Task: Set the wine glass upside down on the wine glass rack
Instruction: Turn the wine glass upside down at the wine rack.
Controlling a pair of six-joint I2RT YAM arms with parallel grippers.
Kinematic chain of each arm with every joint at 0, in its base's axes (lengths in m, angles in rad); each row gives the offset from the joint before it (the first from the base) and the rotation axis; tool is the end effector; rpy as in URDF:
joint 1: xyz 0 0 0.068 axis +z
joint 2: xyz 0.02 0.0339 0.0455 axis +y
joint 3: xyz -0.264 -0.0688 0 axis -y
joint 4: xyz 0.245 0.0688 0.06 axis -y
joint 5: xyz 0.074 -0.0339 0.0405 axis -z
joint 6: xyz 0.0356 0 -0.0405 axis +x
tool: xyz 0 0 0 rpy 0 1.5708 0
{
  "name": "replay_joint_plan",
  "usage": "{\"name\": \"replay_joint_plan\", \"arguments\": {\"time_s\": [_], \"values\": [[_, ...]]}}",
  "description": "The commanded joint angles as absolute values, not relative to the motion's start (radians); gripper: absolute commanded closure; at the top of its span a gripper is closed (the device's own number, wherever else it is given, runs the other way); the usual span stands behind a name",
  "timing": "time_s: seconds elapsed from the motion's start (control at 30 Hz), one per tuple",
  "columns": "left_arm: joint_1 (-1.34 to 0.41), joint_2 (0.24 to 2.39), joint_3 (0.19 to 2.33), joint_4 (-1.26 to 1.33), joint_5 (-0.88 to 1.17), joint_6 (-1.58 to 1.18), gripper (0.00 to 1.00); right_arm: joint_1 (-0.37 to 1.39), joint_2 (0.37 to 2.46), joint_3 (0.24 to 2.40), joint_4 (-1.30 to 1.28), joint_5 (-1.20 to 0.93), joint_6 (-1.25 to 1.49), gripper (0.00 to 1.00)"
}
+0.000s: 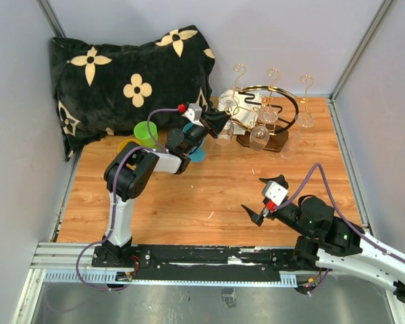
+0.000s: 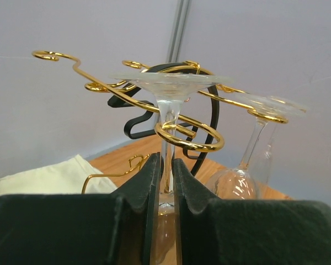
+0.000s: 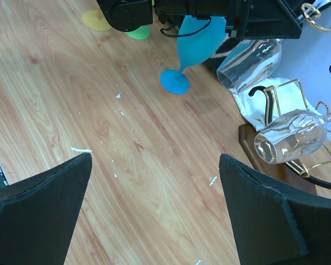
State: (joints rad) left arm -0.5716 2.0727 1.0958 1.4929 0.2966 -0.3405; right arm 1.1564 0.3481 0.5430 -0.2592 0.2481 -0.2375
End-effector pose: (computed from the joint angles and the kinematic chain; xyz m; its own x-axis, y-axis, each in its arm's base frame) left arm 0.3542 -0.2402 0.2288 0.1470 -0.4743 -0.8680 0.8278 0.5394 -0.1545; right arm 0.0518 0.0961 0.3029 0.1604 -0.2018 -0.9662 -0.7726 0.5835 -0.2501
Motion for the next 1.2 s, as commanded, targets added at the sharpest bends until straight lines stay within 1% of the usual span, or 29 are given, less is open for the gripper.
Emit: {"name": "replay_joint_plan", "arguments": {"time_s": [0.0,0.17,0.43,0.6,0.83,1.1,1.17], "values": [[-0.563,2.071,1.131,1.496,0.276,-0.324,0.84,1.149,0.344,0.531,-0.244,0.236,-0.226,0.02],[-0.564,2.074,1.144,1.463,0.283,-0.322,0.81,1.149,0.340,0.529,-0.247,0.238,-0.227,0.02],[-0.564,2.077,1.141,1.464,0.276,-0.322,0.68,1.149,0.332,0.529,-0.251,0.238,-0.225,0.02],[-0.564,2.074,1.135,1.466,0.273,-0.321,0.63,1.149,0.329,0.528,-0.252,0.240,-0.225,0.02],[-0.563,2.044,1.114,1.477,0.286,-0.316,0.49,1.149,0.321,0.528,-0.256,0.242,-0.224,0.02],[-0.565,1.959,1.051,1.467,0.291,-0.287,0.38,1.149,0.317,0.526,-0.259,0.236,-0.224,0.02],[-0.565,1.936,1.022,1.462,0.293,-0.277,0.33,1.149,0.316,0.525,-0.258,0.235,-0.222,0.02]]}}
